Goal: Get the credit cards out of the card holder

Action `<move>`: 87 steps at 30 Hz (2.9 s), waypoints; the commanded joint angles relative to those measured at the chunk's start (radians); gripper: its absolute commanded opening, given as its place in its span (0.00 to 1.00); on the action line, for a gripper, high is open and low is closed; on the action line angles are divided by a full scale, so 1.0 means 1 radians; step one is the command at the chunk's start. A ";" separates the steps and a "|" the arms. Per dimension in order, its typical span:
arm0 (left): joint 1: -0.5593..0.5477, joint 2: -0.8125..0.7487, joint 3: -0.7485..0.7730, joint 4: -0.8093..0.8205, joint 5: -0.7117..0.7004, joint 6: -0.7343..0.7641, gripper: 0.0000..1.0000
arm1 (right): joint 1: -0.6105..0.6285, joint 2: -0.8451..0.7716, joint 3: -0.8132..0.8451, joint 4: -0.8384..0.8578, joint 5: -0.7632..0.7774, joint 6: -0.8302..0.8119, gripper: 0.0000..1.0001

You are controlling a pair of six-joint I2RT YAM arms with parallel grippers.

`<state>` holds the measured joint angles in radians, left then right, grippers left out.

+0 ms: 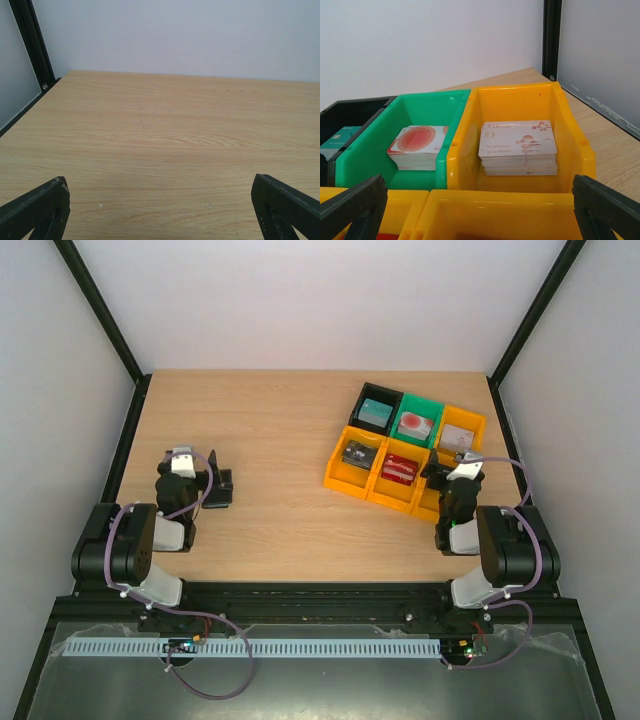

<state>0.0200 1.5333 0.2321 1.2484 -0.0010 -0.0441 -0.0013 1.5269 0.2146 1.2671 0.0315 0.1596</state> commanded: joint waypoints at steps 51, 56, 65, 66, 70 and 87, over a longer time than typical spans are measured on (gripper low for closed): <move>0.252 0.288 0.741 -1.827 0.614 0.136 0.67 | 0.677 -0.113 0.878 -1.212 -0.376 0.382 0.97; 0.248 0.281 0.761 -1.884 0.646 0.159 0.67 | 0.757 0.202 1.125 -1.283 -0.441 0.468 0.92; 0.280 0.360 0.793 -1.962 0.665 0.183 0.64 | 0.822 0.680 1.546 -1.256 -0.616 0.790 0.73; 0.282 0.362 0.782 -1.958 0.683 0.184 0.63 | 0.830 0.725 1.563 -1.248 -0.637 0.807 0.70; 0.281 0.358 0.746 -1.901 0.716 0.156 0.61 | 0.846 0.831 1.631 -1.280 -0.665 0.818 0.61; 0.276 0.458 0.792 -1.868 0.887 0.172 0.04 | 0.841 1.061 1.772 -1.078 -0.822 0.969 0.02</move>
<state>0.3202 1.9411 1.0210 -0.6098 0.8757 0.0948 0.8192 2.5607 1.9274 0.0841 -0.7036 1.0889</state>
